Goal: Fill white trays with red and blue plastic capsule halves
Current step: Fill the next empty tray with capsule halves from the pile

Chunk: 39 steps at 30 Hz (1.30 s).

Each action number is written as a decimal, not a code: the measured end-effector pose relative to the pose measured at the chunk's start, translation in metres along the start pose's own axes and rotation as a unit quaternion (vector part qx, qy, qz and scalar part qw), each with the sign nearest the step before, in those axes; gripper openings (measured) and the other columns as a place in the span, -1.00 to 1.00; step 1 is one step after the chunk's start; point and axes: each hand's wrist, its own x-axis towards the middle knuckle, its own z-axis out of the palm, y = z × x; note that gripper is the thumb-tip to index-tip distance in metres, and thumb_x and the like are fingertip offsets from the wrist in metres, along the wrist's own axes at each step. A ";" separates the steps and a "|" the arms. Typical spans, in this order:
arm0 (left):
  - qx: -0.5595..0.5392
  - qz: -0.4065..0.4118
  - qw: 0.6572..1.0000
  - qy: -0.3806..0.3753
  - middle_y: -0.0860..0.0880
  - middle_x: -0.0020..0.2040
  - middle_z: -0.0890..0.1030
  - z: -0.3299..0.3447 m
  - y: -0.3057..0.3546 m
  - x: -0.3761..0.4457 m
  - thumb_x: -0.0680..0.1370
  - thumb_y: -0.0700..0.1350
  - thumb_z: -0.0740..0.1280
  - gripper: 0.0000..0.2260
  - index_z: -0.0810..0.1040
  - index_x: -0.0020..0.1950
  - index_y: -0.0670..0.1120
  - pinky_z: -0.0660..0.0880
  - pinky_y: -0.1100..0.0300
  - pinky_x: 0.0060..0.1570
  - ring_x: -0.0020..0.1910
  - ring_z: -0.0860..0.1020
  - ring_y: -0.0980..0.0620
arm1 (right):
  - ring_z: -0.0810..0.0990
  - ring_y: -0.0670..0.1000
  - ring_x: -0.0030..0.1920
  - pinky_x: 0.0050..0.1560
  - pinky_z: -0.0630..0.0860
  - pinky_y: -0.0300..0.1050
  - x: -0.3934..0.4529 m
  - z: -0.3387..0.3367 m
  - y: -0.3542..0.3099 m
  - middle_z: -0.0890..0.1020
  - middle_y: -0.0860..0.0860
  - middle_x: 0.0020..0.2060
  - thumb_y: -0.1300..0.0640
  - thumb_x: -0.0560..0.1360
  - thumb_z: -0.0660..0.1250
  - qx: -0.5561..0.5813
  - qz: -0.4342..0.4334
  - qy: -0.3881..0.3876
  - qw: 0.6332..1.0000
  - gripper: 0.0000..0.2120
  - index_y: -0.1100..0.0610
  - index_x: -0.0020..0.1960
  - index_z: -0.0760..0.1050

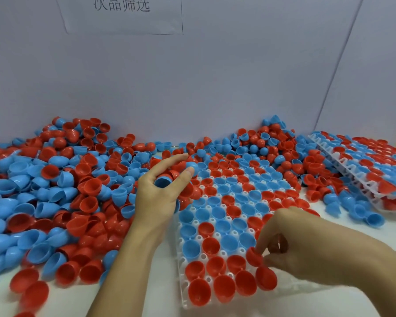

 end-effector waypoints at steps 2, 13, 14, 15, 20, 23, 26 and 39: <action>-0.027 -0.035 0.999 0.002 0.09 0.08 0.70 -0.001 0.001 0.000 0.39 0.04 0.51 -0.73 0.72 0.08 0.18 0.64 0.02 -0.05 -0.03 0.71 0.02 | 0.58 -0.41 -0.17 -0.24 0.54 -0.42 0.011 -0.009 -0.004 0.62 -0.32 -0.23 0.00 0.54 0.42 0.009 -0.025 0.030 0.999 -0.89 -0.12 0.05 0.67; -0.148 -0.140 0.979 -0.032 -0.13 0.12 0.70 0.000 0.006 0.004 0.57 -0.21 0.34 -0.73 0.68 0.18 0.07 0.57 0.14 -0.40 -0.09 0.68 -0.07 | 0.69 -0.03 -0.15 -0.08 0.65 -0.14 0.107 0.006 -0.048 0.66 -0.02 -0.11 0.08 0.56 0.39 0.386 -0.160 0.281 0.864 -0.86 0.00 0.12 0.57; -0.140 -0.144 0.979 -0.038 -0.14 0.13 0.70 0.000 0.005 0.005 0.58 -0.21 0.33 -0.73 0.69 0.17 0.07 0.57 0.13 -0.39 -0.09 0.67 -0.08 | 0.71 -0.04 -0.14 -0.07 0.65 -0.16 0.107 0.007 -0.047 0.69 -0.02 -0.10 0.09 0.56 0.39 0.406 -0.165 0.273 0.856 -0.85 0.03 0.13 0.60; -0.135 -0.145 0.979 -0.045 -0.15 0.12 0.70 0.001 0.004 0.005 0.58 -0.21 0.33 -0.73 0.69 0.17 0.07 0.57 0.13 -0.39 -0.11 0.67 -0.08 | 0.71 -0.06 -0.13 -0.07 0.64 -0.19 0.106 0.007 -0.044 0.71 -0.04 -0.10 0.10 0.56 0.40 0.421 -0.168 0.267 0.850 -0.86 0.05 0.11 0.63; -0.116 -0.128 0.984 -0.043 -0.07 0.09 0.72 0.005 0.002 0.005 0.59 -0.22 0.33 -0.73 0.68 0.18 0.09 0.58 0.15 -0.36 -0.08 0.71 -0.08 | 0.71 -0.12 -0.10 -0.18 0.58 -0.32 0.103 0.006 -0.034 0.72 -0.13 -0.11 0.17 0.54 0.42 0.466 -0.175 0.242 0.833 -0.91 0.08 0.02 0.67; -0.123 -0.126 0.984 0.002 -0.08 0.07 0.72 0.006 0.002 0.007 0.58 -0.21 0.36 -0.73 0.66 0.22 0.05 0.58 0.17 -0.37 -0.08 0.71 -0.05 | 0.71 -0.12 -0.08 -0.18 0.57 -0.35 0.103 0.007 -0.031 0.73 -0.12 -0.10 0.19 0.53 0.43 0.505 -0.172 0.232 0.813 -0.89 0.04 0.03 0.66; -0.130 -0.127 0.982 0.043 -0.11 0.06 0.71 0.005 0.002 0.008 0.56 -0.21 0.38 -0.75 0.66 0.21 0.01 0.59 0.13 -0.34 -0.08 0.70 -0.06 | 0.72 -0.07 -0.03 -0.15 0.60 -0.30 0.105 0.009 -0.027 0.73 -0.08 -0.04 0.22 0.53 0.42 0.562 -0.166 0.214 0.781 -0.85 0.02 0.06 0.64; -0.106 -0.196 0.973 -0.056 -0.10 0.03 0.73 0.002 0.011 0.006 0.39 0.03 0.50 -0.72 0.71 0.09 0.04 0.55 0.15 -0.45 -0.25 0.70 -0.02 | 0.66 -0.14 -0.13 -0.15 0.60 -0.23 0.101 0.008 -0.035 0.64 -0.17 -0.17 0.44 0.49 0.38 0.472 -0.259 0.285 0.793 -0.78 0.14 -0.02 0.55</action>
